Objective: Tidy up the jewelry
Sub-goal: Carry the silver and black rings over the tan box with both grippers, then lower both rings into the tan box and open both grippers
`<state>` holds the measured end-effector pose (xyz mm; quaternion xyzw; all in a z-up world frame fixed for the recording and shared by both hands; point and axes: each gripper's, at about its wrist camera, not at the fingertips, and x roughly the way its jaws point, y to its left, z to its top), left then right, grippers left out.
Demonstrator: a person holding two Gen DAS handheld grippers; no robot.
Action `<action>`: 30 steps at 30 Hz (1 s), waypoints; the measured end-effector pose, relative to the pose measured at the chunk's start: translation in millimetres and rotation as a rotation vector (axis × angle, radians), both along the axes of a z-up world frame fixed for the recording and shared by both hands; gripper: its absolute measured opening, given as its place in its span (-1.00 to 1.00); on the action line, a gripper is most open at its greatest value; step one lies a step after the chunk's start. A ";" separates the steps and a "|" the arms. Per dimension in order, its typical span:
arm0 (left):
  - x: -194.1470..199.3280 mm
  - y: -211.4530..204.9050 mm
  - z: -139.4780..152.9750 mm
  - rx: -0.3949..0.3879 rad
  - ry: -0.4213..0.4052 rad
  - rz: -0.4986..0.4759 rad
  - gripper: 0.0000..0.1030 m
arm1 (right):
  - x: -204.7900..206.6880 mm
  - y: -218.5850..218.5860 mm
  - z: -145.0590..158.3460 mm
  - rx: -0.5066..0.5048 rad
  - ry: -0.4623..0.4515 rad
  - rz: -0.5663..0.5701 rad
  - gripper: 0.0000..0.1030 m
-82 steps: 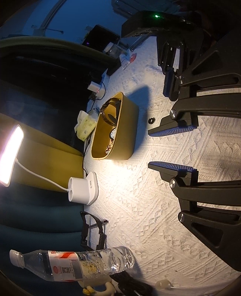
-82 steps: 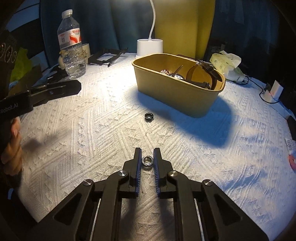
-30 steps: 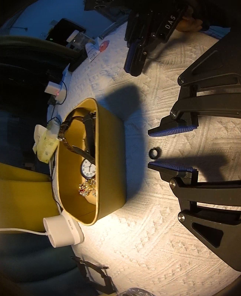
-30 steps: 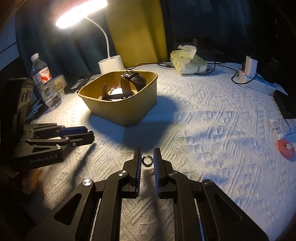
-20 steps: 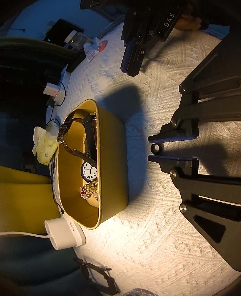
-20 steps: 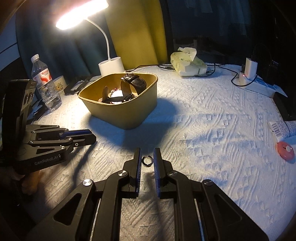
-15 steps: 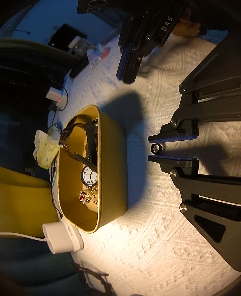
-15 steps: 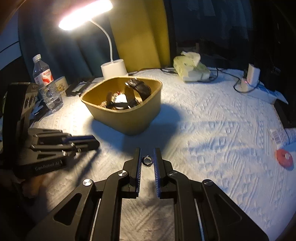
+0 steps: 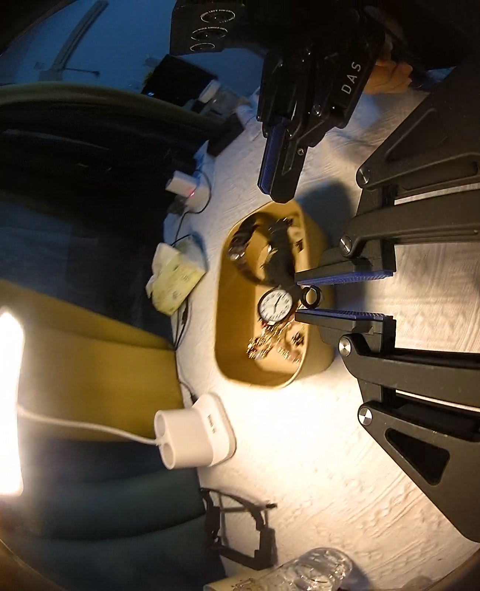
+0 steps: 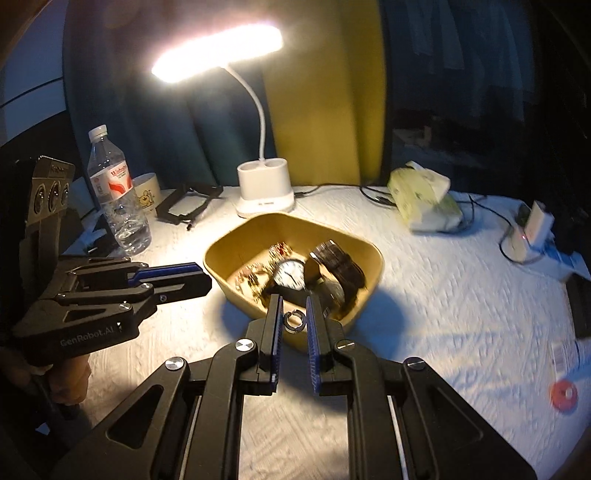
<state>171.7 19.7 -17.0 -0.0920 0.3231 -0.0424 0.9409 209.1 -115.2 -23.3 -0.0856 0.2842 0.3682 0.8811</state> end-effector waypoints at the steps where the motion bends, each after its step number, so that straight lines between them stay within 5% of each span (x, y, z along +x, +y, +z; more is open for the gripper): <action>1: 1.8 2.6 -0.1 -0.002 -0.002 0.005 -0.72 | 2.2 4.8 0.8 -0.002 -0.001 0.005 -0.76; 21: 28.6 27.6 -14.8 -0.015 0.031 0.033 -0.71 | 31.9 34.4 -7.7 -0.023 0.053 -0.003 -0.75; 25: 26.6 29.0 -12.0 -0.012 0.015 0.049 -0.43 | 33.0 33.2 -7.8 -0.019 0.045 -0.023 -0.75; 30: 22.7 27.8 -9.1 -0.011 0.010 0.056 -0.40 | 31.6 29.7 -6.0 -0.014 0.041 -0.036 -0.67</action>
